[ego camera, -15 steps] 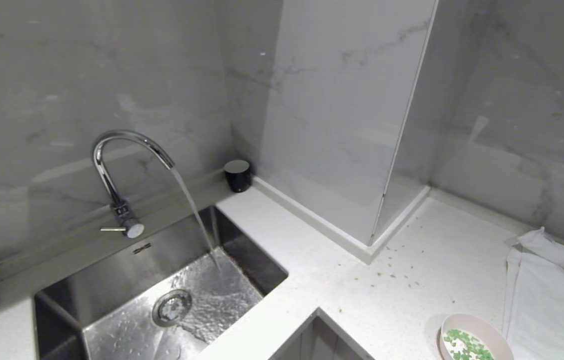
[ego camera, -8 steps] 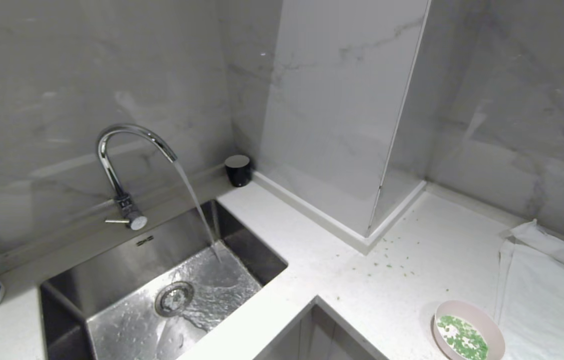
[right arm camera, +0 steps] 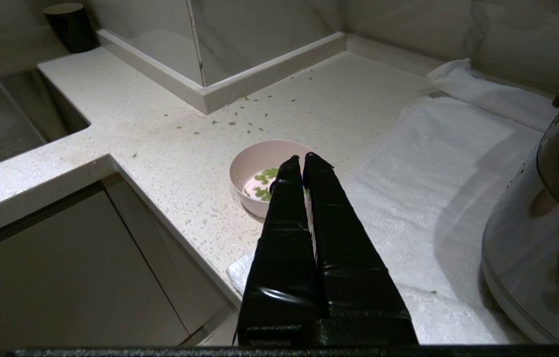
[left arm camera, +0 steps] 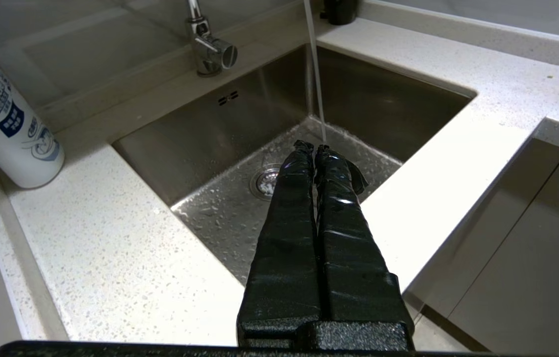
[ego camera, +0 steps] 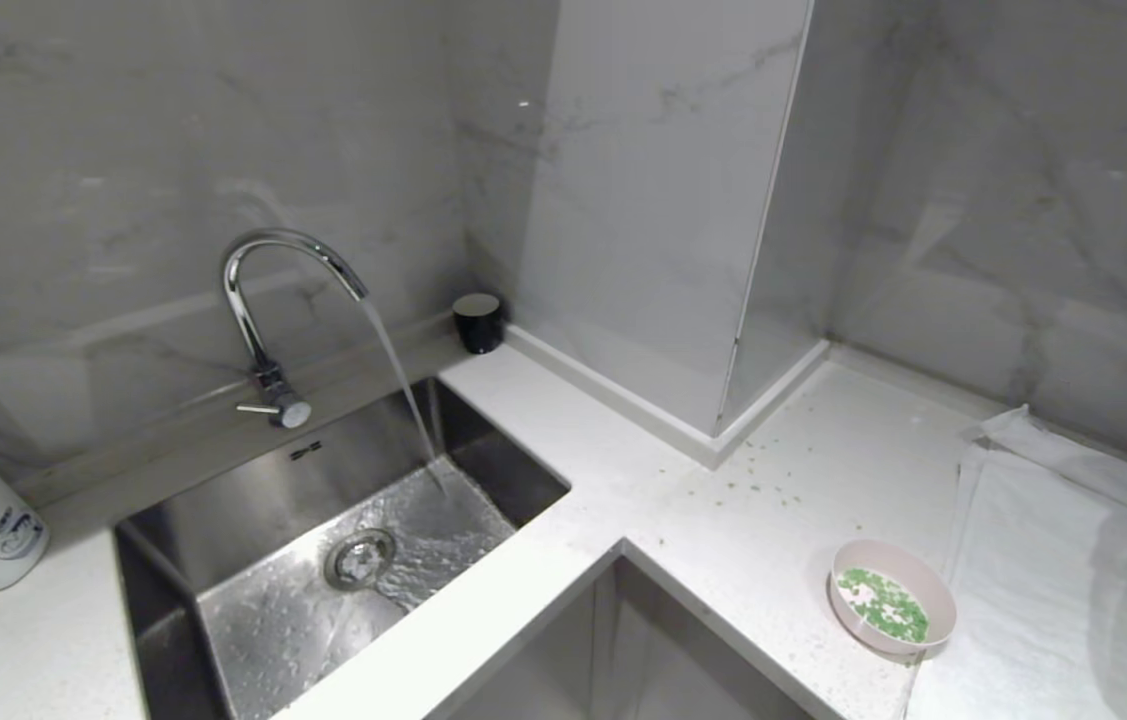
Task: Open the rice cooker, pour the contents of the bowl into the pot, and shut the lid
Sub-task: Pick up the bowl on the table
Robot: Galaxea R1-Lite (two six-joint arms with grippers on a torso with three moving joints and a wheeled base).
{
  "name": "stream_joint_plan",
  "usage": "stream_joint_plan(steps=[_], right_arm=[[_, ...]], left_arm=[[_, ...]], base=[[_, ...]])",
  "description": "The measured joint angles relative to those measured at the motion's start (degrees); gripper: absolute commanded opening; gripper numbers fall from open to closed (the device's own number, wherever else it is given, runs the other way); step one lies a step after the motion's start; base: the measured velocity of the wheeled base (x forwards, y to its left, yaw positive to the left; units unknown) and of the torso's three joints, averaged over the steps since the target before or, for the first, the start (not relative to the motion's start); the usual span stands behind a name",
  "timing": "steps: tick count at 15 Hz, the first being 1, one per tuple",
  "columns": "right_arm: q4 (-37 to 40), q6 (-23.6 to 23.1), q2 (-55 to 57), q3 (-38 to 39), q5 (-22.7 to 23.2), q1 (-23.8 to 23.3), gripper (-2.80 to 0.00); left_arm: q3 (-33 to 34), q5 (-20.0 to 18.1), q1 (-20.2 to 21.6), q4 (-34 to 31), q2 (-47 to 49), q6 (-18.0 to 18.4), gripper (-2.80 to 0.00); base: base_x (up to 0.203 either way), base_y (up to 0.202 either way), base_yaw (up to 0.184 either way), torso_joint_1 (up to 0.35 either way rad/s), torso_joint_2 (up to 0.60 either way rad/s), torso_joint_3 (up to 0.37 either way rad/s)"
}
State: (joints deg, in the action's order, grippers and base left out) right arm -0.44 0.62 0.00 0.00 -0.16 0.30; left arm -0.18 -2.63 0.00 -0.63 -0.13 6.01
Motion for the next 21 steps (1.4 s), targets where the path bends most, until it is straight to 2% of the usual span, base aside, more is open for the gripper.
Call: stream_joint_plan(steps=[15, 16, 19, 21], right_arm=[[-0.09, -0.48, 0.0, 0.0, 0.05, 0.0, -2.8], [-0.13, -1.08, 0.0, 0.0, 0.37, -0.01, -2.8], [0.33, -6.79, 0.0, 0.0, 1.23, -0.04, -2.8], [0.68, -6.86, 0.64, -2.16, 0.76, -0.06, -2.8]], left_arm=[[-0.2, -0.18, 0.0, -0.44, 0.02, 0.42, -2.8], [-0.2, -0.18, 0.0, -0.45, 0.02, 0.43, -2.8], [-0.2, -0.13, 0.0, -0.46, 0.02, 0.27, -2.8], [-0.2, 0.04, -0.05, -0.47, 0.02, -0.39, -2.8]], base=[[0.0, 0.0, 0.0, 0.0, 0.0, 0.0], [0.0, 0.0, 0.0, 0.0, 0.0, 0.0], [0.0, 0.0, 0.0, 0.0, 0.0, 0.0], [0.0, 0.0, 0.0, 0.0, 0.0, 0.0]])
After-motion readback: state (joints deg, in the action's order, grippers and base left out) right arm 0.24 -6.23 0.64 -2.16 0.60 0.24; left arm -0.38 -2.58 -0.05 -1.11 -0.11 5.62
